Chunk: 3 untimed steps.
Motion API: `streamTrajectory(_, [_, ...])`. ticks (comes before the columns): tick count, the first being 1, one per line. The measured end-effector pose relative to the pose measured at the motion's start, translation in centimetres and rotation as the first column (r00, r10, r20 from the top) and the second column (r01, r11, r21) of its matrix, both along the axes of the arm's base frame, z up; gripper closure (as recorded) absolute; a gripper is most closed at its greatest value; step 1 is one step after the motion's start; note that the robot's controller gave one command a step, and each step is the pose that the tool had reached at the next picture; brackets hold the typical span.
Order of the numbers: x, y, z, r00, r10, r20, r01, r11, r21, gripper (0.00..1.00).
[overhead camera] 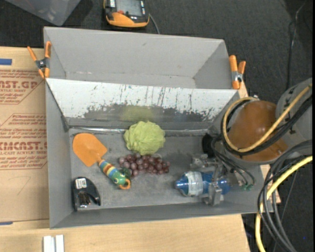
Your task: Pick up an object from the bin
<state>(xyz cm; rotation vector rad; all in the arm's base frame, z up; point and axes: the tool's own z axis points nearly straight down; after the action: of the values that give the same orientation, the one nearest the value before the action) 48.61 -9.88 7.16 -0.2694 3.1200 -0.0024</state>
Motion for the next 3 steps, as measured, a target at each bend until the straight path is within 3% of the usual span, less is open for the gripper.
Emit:
streamTrajectory(1, [-0.2,-2.5,0.6,1.000,0.021,0.005,-0.021,1.000,-0.001,0.00])
streamTrajectory(2, [0.3,-0.9,-0.1,1.000,0.016,0.013,-0.017,1.000,0.002,0.00])
streamTrajectory(3, [0.0,-0.5,-0.2,0.945,-0.327,0.007,0.327,0.945,0.007,1.00])
